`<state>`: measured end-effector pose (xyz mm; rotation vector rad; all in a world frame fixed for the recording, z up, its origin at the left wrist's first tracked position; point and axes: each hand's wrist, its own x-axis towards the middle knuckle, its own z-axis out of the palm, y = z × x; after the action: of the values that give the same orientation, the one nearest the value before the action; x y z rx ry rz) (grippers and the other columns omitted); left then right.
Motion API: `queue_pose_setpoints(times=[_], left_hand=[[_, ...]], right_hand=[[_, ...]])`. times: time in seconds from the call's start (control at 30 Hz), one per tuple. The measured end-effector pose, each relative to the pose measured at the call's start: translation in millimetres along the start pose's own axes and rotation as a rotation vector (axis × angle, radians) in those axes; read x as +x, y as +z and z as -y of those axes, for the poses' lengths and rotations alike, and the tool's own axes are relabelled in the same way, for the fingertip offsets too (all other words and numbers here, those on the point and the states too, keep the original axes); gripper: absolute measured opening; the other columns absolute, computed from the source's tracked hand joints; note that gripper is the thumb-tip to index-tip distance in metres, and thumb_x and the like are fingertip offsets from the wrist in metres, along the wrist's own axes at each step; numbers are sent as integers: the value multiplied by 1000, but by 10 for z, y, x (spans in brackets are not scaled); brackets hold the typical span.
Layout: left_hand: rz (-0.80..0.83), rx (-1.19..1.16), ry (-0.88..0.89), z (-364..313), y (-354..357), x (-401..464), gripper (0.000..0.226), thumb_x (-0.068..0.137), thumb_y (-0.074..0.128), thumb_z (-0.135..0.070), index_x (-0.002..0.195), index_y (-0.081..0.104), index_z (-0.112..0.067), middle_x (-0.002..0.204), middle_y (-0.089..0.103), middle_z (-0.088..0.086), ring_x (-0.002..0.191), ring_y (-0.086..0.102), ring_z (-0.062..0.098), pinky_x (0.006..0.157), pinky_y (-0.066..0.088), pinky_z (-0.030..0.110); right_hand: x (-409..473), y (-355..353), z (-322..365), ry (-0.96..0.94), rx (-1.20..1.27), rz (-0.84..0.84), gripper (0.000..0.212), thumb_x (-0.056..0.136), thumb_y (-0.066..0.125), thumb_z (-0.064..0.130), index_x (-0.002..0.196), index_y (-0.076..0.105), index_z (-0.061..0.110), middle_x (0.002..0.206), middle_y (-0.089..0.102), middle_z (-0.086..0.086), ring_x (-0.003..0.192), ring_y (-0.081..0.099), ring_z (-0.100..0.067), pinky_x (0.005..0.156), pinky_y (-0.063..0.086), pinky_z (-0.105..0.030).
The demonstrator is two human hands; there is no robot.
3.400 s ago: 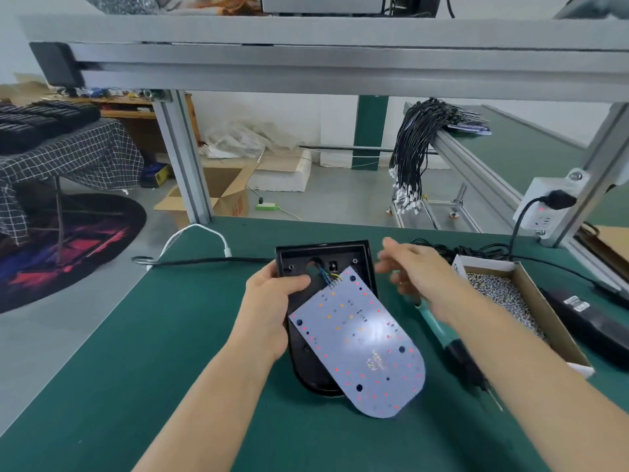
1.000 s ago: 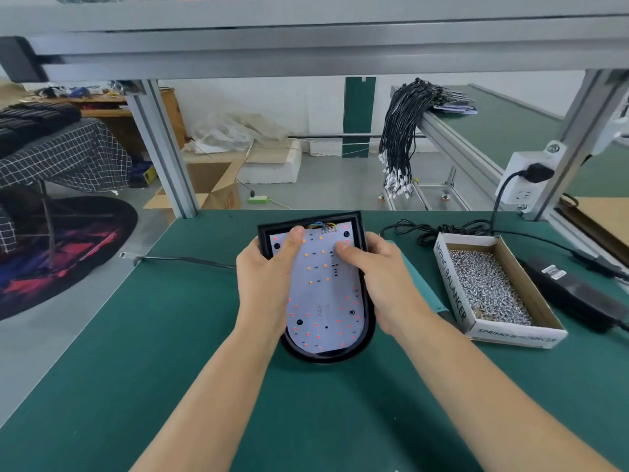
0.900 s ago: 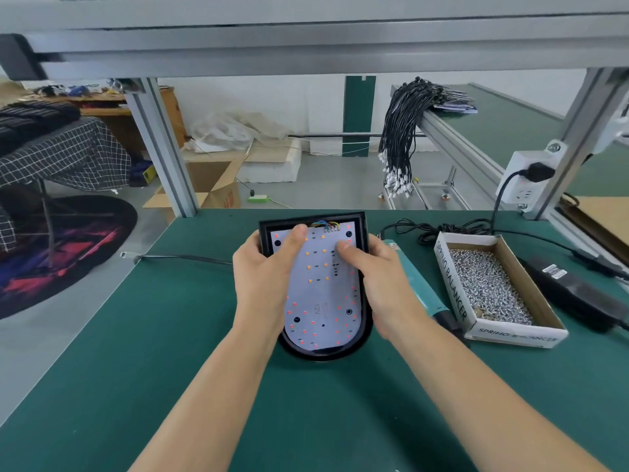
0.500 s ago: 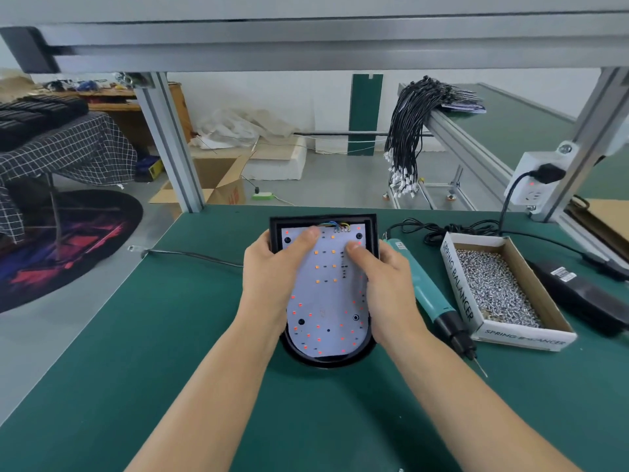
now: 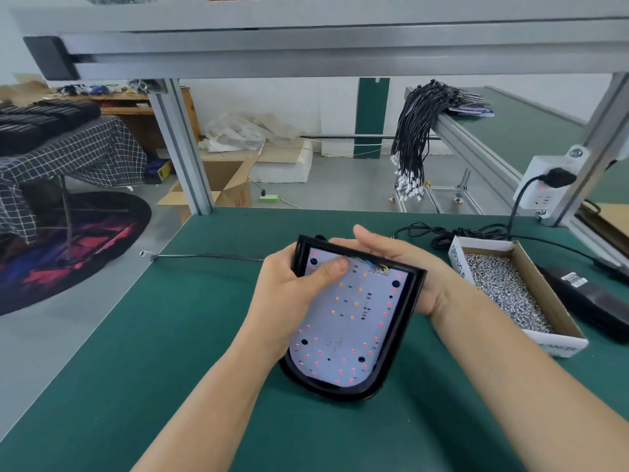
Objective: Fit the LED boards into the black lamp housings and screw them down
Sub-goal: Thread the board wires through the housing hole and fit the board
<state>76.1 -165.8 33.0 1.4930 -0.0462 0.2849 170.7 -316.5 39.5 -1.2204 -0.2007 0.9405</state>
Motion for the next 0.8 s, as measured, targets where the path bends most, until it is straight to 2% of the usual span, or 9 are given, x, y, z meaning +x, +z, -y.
queue_pose_setpoints(times=[0.07,0.17,0.23,0.37,0.53,0.6,0.63,0.73,0.8], left_hand=[[-12,50,25,-9,-4,-16,9,82,64,-24,87,72,-25,92,73,-4,88,68,15,79,54,31],[-114,43,18,-1,-9,-14,16,82,58,-28,86,63,-13,89,62,18,85,56,23,88,46,56],[-168,54,27,-10,19,-8,16,82,60,-28,86,64,-13,91,62,24,83,55,26,88,46,60],[-241,216,53,26,97,19,16,81,57,-34,84,66,-21,82,64,9,75,53,15,74,45,38],[-267,178,-6,-1,76,94,27,78,59,-38,85,62,-12,75,54,5,72,46,18,71,41,41],[-195,158,2,-33,61,114,24,79,60,-35,88,65,-13,86,63,17,79,54,20,79,48,49],[-131,140,-9,-37,51,121,21,79,62,-33,89,66,-16,93,68,16,84,59,20,83,50,49],[24,96,-21,-18,3,111,15,78,68,-24,93,68,-20,96,74,1,88,69,14,73,55,30],[6,52,-5,17,-26,95,20,80,68,-20,99,68,-15,99,75,3,89,71,16,72,55,25]], right_hand=[[-14,27,71,1,-38,13,63,81,57,49,130,58,10,129,61,-14,109,61,-28,102,45,-43],[-63,22,69,-42,-46,74,60,80,56,62,118,68,18,121,67,-8,105,67,-23,91,54,-36],[-92,8,10,-64,26,111,61,81,54,63,114,71,15,117,69,-10,105,67,-24,86,55,-34],[-69,-19,-69,-100,159,75,46,78,59,42,106,74,10,110,71,-13,96,70,-27,79,56,-33],[-32,0,-4,-257,130,26,33,81,57,24,105,74,10,110,72,-10,97,69,-24,86,56,-33],[-4,16,77,-263,133,-5,25,85,56,16,101,74,10,97,75,-5,85,72,-19,76,58,-28],[1,30,126,-253,96,-36,21,89,55,11,101,72,10,89,75,-4,77,72,-16,70,59,-26],[21,93,185,-252,-11,-159,13,91,57,1,98,65,9,72,73,-2,58,69,-13,54,55,-21],[24,132,133,-272,86,-228,12,91,57,-1,96,63,8,67,72,-4,55,68,-14,50,54,-21]])
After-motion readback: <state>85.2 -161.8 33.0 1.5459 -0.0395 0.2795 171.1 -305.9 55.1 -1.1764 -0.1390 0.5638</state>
